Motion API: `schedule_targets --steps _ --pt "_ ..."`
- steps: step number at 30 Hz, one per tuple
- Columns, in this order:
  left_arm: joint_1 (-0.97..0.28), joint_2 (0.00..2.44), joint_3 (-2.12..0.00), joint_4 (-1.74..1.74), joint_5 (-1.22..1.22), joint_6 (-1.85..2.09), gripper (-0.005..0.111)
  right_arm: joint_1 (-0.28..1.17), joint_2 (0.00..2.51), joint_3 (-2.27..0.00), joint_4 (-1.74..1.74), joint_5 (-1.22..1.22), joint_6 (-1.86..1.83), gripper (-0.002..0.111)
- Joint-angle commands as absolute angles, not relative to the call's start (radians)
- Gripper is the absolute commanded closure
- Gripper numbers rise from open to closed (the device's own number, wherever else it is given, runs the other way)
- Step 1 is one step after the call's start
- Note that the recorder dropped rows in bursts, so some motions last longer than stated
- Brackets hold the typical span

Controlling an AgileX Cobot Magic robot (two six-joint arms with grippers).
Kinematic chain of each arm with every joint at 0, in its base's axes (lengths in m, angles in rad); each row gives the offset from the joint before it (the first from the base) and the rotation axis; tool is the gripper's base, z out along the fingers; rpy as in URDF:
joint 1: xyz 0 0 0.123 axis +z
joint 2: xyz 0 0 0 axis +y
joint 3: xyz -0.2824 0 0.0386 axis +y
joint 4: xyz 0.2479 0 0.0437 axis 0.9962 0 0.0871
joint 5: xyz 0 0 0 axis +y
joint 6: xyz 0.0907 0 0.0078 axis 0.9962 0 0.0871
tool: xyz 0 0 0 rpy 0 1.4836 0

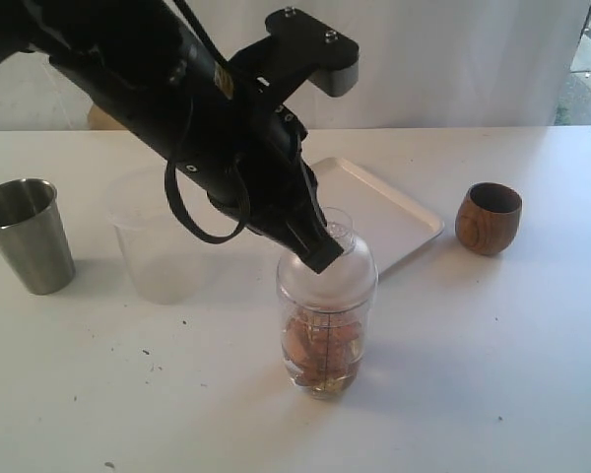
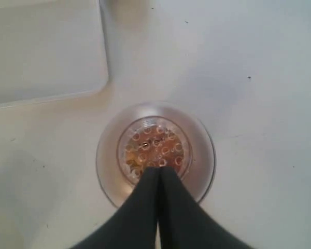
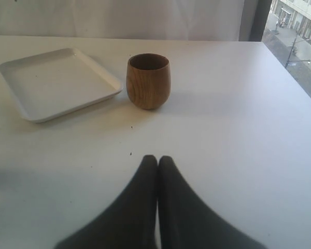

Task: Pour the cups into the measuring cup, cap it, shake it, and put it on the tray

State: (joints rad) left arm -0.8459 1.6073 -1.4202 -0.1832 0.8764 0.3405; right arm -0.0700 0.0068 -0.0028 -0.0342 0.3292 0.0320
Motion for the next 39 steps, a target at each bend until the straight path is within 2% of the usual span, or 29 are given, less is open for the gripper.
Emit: schedule_targets --steps 1,27,29,32,33,34,35,39 --pt "-0.851 1.594 -1.421 -0.191 0.843 0.33 0.107 -0.065 0.0 0.0 -0.036 0.322 0.023 0.108" --pt "-0.851 1.581 -1.471 -0.177 0.793 0.314 0.106 -0.065 0.0 0.0 -0.036 0.322 0.023 0.108" --pt "-0.851 1.567 -1.475 -0.175 0.78 0.314 0.096 -0.065 0.0 0.0 -0.036 0.322 0.023 0.108" --pt "-0.851 1.553 -1.475 -0.175 0.781 0.311 0.067 -0.065 0.0 0.0 -0.036 0.322 0.023 0.108" --pt "-0.851 1.55 -1.475 -0.173 0.786 0.303 0.051 -0.065 0.0 0.0 -0.036 0.322 0.023 0.108" --pt "-0.851 1.546 -1.475 -0.173 0.786 0.287 0.02 -0.065 0.0 0.0 -0.036 0.322 0.023 0.108" --pt "-0.851 1.543 -1.475 -0.173 0.798 0.288 0.004 -0.065 0.0 0.0 -0.036 0.322 0.023 0.108" --pt "-0.851 1.523 -1.475 -0.214 0.816 0.287 0.002 -0.065 0.0 0.0 -0.036 0.322 0.023 0.108"
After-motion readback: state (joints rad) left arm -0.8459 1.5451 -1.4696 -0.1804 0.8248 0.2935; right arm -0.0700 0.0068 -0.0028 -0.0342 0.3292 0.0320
